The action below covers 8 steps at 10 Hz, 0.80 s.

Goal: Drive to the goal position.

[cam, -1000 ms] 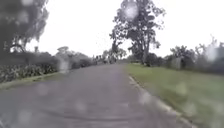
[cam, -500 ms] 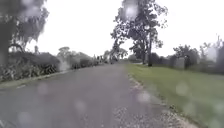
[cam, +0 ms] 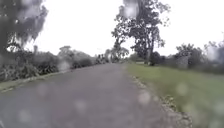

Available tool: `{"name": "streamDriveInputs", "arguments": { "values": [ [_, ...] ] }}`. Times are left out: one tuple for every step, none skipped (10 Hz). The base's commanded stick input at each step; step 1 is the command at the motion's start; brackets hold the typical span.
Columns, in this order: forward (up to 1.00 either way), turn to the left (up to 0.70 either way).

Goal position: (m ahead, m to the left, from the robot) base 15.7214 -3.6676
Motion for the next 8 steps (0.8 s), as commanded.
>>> {"name": "streamDriveInputs", "arguments": {
  "values": [
    [1.0, 0.0],
    [1.0, 0.0],
    [1.0, 0.0],
    [1.0, 0.0],
    [1.0, 0.0],
    [1.0, 0.0],
    [1.0, 0.0],
    [1.0, 0.0]
  ]
}}
